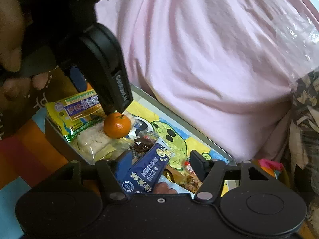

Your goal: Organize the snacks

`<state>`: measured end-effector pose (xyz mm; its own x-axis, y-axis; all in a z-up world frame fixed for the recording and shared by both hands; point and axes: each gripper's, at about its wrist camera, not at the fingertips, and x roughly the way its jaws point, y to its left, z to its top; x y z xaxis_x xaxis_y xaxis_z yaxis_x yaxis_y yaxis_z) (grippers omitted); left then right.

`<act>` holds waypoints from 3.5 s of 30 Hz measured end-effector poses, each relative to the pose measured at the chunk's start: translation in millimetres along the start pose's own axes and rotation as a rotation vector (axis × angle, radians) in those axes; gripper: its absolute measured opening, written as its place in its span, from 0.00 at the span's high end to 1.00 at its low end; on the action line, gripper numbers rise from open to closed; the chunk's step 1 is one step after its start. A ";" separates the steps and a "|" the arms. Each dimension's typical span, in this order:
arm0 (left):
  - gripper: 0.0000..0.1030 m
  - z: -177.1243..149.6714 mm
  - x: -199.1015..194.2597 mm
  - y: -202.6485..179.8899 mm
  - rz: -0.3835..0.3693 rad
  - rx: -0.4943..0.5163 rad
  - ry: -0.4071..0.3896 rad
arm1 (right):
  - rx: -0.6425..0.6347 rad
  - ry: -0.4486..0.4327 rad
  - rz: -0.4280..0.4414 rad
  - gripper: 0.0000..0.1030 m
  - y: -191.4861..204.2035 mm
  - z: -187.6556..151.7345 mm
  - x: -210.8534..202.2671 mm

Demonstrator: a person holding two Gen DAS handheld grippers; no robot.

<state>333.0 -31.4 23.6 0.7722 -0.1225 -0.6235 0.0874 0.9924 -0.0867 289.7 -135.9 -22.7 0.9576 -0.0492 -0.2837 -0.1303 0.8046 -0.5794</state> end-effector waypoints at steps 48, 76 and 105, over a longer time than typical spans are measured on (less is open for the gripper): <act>0.00 -16.6 -110.5 -11.1 0.110 0.019 -0.236 | 0.449 -0.062 -0.057 0.01 -83.5 10.7 -93.3; 0.00 -75.5 -196.1 1.1 0.134 -0.016 -0.295 | 0.552 -0.091 -0.027 0.01 -91.6 6.0 -176.4; 0.00 -126.6 -275.4 15.6 0.113 0.010 -0.308 | 0.651 -0.050 0.022 0.01 -73.7 -14.1 -273.6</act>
<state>41.9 16.3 95.6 0.9315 -0.0035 -0.3638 -0.0047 0.9998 -0.0215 33.7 -190.1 86.9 0.9694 -0.0136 -0.2451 0.0172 0.9998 0.0123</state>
